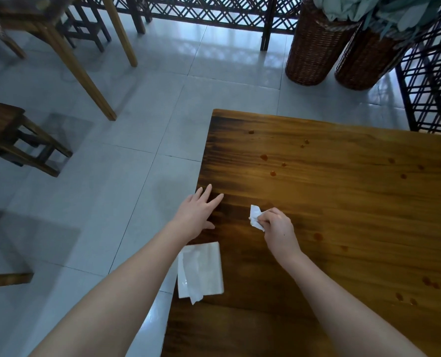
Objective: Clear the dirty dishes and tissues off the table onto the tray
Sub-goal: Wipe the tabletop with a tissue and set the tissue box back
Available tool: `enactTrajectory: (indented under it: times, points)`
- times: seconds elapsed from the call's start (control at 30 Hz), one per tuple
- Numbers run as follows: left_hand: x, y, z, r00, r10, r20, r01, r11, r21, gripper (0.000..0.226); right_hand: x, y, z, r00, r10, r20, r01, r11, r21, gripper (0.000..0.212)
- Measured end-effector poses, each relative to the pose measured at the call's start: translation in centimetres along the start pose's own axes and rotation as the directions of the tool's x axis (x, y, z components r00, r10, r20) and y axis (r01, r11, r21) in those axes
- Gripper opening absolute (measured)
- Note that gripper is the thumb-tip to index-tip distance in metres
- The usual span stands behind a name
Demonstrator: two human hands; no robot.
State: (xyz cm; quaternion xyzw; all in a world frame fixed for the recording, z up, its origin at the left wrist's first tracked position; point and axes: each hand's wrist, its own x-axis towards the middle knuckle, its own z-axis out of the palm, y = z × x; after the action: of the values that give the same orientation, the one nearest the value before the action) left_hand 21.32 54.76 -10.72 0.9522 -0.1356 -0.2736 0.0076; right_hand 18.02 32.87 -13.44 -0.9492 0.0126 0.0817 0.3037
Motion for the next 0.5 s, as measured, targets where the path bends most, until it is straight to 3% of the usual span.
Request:
enactTrajectory:
  times: [0.13, 0.5]
  points:
    - [1.8, -0.4, -0.6, 0.999, 0.039, 0.038, -0.040, 0.999, 0.017, 0.098, 0.4, 0.0, -0.1, 0.999, -0.035, -0.006, 0.035, 0.999, -0.007, 0.014]
    - [3.4, -0.3, -0.9, 0.995, 0.013, 0.099, -0.005, 0.997, -0.081, 0.101, 4.4, -1.2, 0.7, 0.985, -0.170, -0.041, 0.168, 0.985, -0.048, 0.015]
